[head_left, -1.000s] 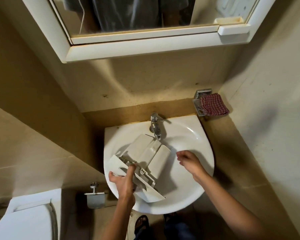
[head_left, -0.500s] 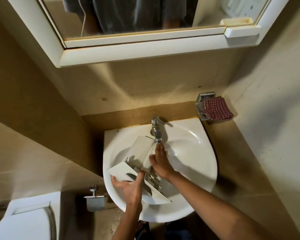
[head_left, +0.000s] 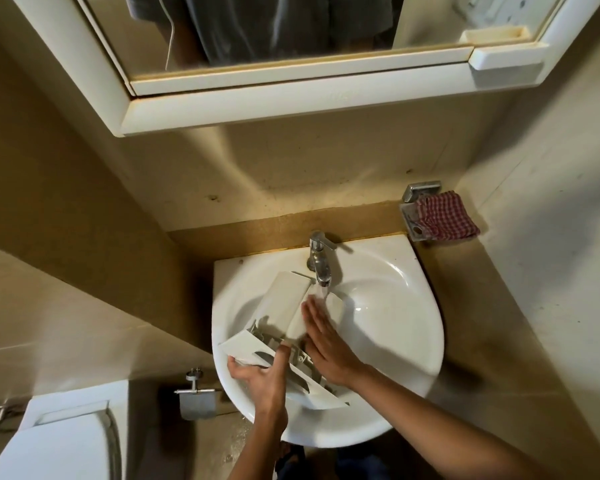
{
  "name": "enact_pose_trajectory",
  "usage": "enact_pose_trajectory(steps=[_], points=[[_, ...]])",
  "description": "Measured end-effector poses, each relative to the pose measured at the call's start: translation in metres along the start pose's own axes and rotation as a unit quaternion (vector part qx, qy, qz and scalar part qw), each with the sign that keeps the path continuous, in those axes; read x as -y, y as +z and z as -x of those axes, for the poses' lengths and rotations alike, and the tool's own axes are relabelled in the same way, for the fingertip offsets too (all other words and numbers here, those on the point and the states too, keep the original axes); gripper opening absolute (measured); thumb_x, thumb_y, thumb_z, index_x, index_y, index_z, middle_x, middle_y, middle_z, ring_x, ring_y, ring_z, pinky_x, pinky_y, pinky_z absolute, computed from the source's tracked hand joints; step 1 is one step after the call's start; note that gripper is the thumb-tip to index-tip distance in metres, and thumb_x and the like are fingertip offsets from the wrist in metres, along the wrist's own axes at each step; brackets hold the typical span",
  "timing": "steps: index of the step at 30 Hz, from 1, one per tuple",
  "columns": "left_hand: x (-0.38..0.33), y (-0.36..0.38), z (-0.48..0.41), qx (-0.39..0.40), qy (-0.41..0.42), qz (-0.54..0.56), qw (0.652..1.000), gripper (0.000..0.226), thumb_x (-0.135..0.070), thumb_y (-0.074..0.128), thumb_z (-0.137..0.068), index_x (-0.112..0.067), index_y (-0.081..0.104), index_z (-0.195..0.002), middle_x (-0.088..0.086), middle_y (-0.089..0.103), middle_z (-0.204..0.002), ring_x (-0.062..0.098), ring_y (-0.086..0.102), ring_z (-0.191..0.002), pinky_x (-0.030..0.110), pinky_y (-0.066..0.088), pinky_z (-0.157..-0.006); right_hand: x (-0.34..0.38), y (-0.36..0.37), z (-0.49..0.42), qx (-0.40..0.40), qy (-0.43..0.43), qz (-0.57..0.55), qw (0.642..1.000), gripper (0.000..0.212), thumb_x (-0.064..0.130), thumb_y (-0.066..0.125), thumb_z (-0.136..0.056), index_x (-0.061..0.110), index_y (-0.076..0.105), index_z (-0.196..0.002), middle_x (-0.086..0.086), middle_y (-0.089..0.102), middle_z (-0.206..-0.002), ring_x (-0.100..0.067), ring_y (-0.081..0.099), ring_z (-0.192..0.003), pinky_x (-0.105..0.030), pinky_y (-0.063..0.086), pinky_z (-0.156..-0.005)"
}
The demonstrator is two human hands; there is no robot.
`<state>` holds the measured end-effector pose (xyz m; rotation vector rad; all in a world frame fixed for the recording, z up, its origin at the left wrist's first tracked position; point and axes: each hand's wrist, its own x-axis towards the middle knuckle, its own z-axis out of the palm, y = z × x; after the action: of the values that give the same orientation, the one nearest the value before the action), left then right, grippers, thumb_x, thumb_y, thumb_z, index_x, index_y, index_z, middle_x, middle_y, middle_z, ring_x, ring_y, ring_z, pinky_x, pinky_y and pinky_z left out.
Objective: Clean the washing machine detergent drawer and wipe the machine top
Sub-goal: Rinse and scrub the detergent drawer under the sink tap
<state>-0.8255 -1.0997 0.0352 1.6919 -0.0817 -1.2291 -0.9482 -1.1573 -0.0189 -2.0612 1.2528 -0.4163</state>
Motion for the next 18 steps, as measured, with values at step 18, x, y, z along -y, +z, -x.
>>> enact_pose_trajectory(steps=[18], points=[[-0.004, -0.013, -0.005, 0.062, 0.034, -0.052, 0.996, 0.085, -0.024, 0.076, -0.081, -0.042, 0.016, -0.139, 0.0, 0.061, -0.114, 0.024, 0.062, -0.104, 0.048, 0.05, -0.088, -0.013, -0.026, -0.041, 0.001, -0.014, 0.102, 0.995, 0.068, 0.049, 0.005, -0.094, 0.015, 0.006, -0.152, 0.002, -0.002, -0.159, -0.009, -0.009, -0.146, -0.037, 0.001, -0.12]])
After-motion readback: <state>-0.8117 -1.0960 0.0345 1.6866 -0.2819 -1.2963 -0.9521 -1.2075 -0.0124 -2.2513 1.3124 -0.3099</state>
